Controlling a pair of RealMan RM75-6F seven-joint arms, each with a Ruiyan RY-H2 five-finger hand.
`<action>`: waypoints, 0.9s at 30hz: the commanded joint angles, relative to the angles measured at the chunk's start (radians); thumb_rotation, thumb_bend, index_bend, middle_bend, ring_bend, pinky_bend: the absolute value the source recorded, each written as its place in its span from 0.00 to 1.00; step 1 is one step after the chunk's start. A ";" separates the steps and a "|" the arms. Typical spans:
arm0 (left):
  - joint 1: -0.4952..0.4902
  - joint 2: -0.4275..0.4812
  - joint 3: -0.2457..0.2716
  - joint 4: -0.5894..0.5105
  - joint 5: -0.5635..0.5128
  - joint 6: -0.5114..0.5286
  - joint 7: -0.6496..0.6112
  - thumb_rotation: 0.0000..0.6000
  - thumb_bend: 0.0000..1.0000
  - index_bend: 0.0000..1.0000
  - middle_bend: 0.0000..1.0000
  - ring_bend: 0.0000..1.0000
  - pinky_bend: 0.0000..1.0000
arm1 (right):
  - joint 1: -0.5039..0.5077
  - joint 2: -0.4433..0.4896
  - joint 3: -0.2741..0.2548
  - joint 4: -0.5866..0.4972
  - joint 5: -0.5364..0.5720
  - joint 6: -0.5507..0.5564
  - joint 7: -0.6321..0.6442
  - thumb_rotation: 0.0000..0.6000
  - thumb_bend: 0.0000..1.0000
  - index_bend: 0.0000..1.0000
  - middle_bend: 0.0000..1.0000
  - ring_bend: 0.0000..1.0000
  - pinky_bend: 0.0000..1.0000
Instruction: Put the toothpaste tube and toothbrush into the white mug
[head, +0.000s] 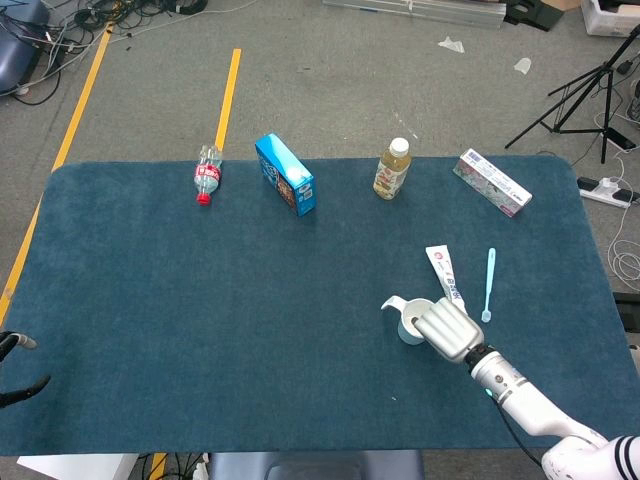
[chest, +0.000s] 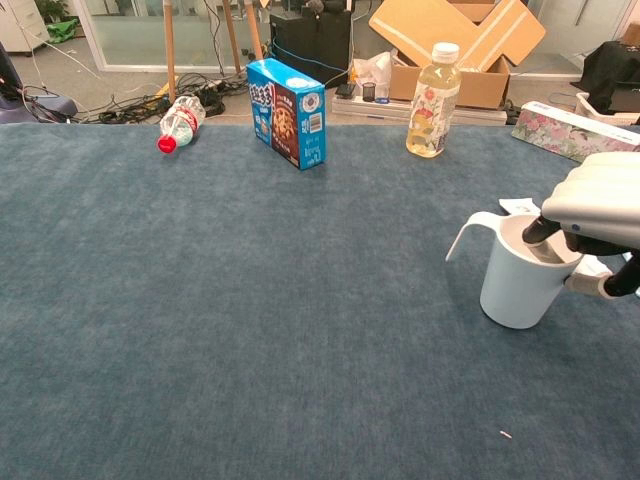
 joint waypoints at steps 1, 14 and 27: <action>-0.001 -0.002 0.001 0.000 -0.001 -0.002 0.004 1.00 0.00 0.43 0.40 0.31 0.35 | -0.009 -0.002 0.008 0.015 -0.007 -0.017 0.012 1.00 0.30 0.66 1.00 1.00 1.00; -0.003 -0.004 0.001 0.006 -0.003 -0.007 0.003 1.00 0.00 0.43 0.40 0.31 0.35 | -0.039 0.043 0.036 -0.012 -0.040 -0.047 0.041 1.00 0.18 0.42 1.00 1.00 1.00; -0.006 -0.006 0.003 0.007 -0.007 -0.015 0.008 1.00 0.00 0.43 0.40 0.31 0.35 | -0.079 0.165 0.062 -0.112 -0.191 0.017 0.177 1.00 0.16 0.38 1.00 1.00 1.00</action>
